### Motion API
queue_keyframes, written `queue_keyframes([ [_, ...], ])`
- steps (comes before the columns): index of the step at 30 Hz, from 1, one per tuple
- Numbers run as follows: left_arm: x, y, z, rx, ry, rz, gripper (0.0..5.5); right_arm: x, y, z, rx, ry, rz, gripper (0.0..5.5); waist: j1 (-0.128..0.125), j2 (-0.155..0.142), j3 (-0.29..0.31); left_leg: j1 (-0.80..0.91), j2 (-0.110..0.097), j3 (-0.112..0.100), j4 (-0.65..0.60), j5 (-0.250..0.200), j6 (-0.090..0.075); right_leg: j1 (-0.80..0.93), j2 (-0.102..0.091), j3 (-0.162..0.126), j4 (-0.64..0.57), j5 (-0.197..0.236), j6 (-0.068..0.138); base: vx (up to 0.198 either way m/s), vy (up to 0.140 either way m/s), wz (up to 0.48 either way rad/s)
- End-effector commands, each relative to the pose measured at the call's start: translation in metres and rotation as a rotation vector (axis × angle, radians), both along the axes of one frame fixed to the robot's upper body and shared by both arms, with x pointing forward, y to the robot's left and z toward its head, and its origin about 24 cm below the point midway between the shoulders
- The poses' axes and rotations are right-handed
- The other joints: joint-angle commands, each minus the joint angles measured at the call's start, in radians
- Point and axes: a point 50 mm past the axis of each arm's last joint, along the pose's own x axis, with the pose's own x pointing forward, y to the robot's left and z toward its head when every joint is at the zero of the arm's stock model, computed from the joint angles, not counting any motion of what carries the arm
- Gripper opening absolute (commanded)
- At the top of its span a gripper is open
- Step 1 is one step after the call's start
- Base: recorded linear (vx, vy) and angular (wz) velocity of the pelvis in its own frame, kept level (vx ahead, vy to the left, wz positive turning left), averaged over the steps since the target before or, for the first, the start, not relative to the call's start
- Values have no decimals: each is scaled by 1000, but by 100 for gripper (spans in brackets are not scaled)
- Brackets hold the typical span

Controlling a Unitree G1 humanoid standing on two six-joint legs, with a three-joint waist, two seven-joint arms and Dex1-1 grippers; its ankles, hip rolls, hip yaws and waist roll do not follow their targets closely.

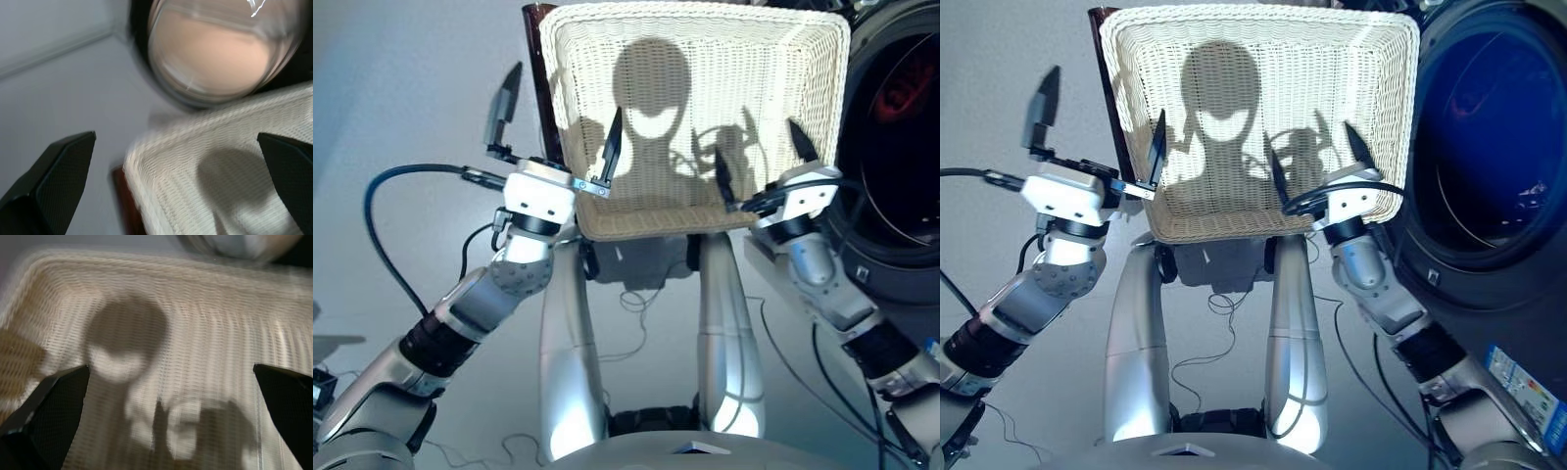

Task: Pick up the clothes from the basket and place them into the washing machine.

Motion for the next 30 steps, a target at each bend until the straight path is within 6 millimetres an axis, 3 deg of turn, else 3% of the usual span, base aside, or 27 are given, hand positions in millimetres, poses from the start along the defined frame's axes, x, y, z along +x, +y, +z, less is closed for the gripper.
queue_keyframes([
  [1,4,4,-22,-55,127,-65,550,-3,-10,-27,-13,103,-35,550,8,-12,-14,189,-6,30,-113,-5,-11,131,14,-60,-170,131,7,136,11,93],
  [4,9,9,-44,78,204,-89,550,-1,-22,-47,-126,170,-74,550,8,-14,-14,292,-16,26,-188,14,-15,238,15,-74,-255,152,12,118,7,22],
  [5,14,14,-62,96,280,-74,550,-2,-33,-59,-248,210,-84,550,13,-11,-14,412,-27,24,-292,45,-19,369,7,-95,-374,194,30,226,4,0],
  [6,14,16,-67,78,310,-81,550,-4,-39,-65,-253,239,-107,550,14,-12,-14,463,-32,28,-328,55,-20,422,4,-102,-416,210,35,230,21,-15],
  [9,10,24,-108,-15,506,-46,550,-13,-53,-94,-231,386,-158,550,23,-13,-14,649,-45,31,-464,85,-25,608,-4,-118,-547,255,48,140,33,0],
  [10,10,24,-108,-15,506,-46,550,-13,-53,-94,-231,385,-158,550,23,-13,-14,649,-45,31,-466,87,-25,609,-4,-118,-549,257,48,178,19,37],
  [11,-3,35,-141,-65,664,-17,550,-26,-59,-116,-274,491,-165,550,33,-13,-68,708,-47,34,-524,97,-26,676,-14,-128,-615,274,55,196,12,51],
  [15,-40,56,-196,-162,930,76,550,-59,-71,-159,-251,723,-220,550,51,-5,-163,812,-53,38,-599,104,-23,785,-37,-153,-703,299,64,173,29,28],
  [19,-87,74,-240,-204,1159,204,550,-98,-77,-192,-206,925,-274,550,63,-3,-262,896,-57,42,-662,105,-19,864,-47,-171,-764,312,77,134,24,106],
  [24,-148,90,-277,-209,1417,392,550,-152,-87,-222,-78,1149,-437,550,69,0,-347,966,-52,36,-672,88,-16,948,-50,-190,-776,291,78,122,3,65],
  [25,-147,90,-277,-209,1417,392,550,-151,-87,-222,-77,1148,-437,550,68,0,-345,968,-52,36,-672,88,-16,950,-50,-190,-776,291,78,129,9,64],
  [26,-164,92,-285,-240,1495,445,550,-164,-85,-228,-41,1201,-477,550,65,2,-375,988,-52,35,-672,77,-16,976,-51,-198,-785,286,79,124,0,47],
  [30,-189,90,-295,-267,1607,487,550,-183,-82,-236,31,1278,-531,550,64,4,-422,1021,-47,31,-672,63,-16,1020,-48,-204,-799,270,76,94,1,-1],
])
